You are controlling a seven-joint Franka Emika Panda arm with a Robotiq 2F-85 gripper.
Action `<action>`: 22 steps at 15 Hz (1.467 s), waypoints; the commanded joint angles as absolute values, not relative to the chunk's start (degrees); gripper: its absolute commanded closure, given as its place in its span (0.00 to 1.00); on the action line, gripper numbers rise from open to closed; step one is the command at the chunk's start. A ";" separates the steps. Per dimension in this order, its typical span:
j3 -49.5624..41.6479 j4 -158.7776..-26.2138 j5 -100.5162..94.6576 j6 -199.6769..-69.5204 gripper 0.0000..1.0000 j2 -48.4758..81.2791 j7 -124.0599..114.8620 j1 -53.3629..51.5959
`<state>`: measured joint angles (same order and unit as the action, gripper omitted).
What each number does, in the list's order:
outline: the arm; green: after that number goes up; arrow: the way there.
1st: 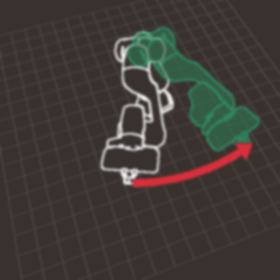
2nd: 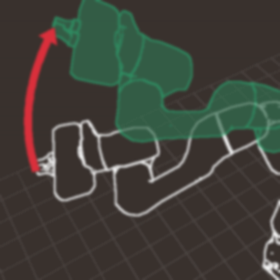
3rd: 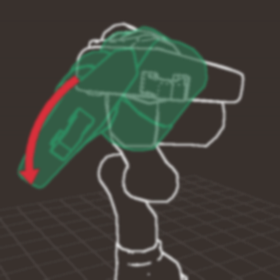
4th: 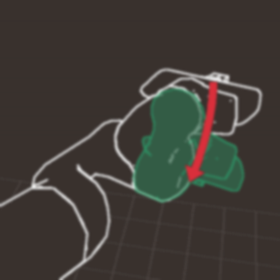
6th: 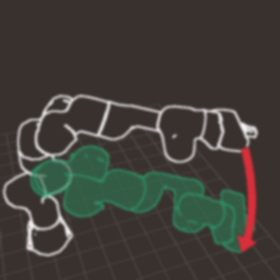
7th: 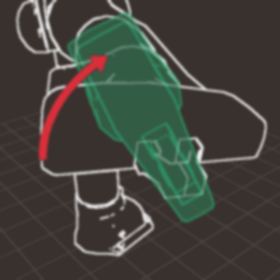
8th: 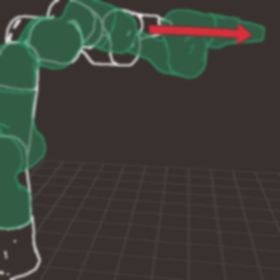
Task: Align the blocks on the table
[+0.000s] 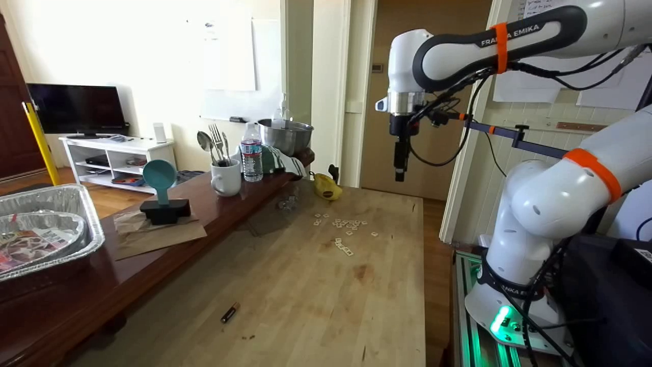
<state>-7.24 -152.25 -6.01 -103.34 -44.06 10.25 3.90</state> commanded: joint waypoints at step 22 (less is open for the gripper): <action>-4.78 -151.46 -3.99 -141.75 0.00 -5.51 30.79 0.67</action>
<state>-5.11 -151.49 -4.02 -141.82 -5.47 30.78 0.36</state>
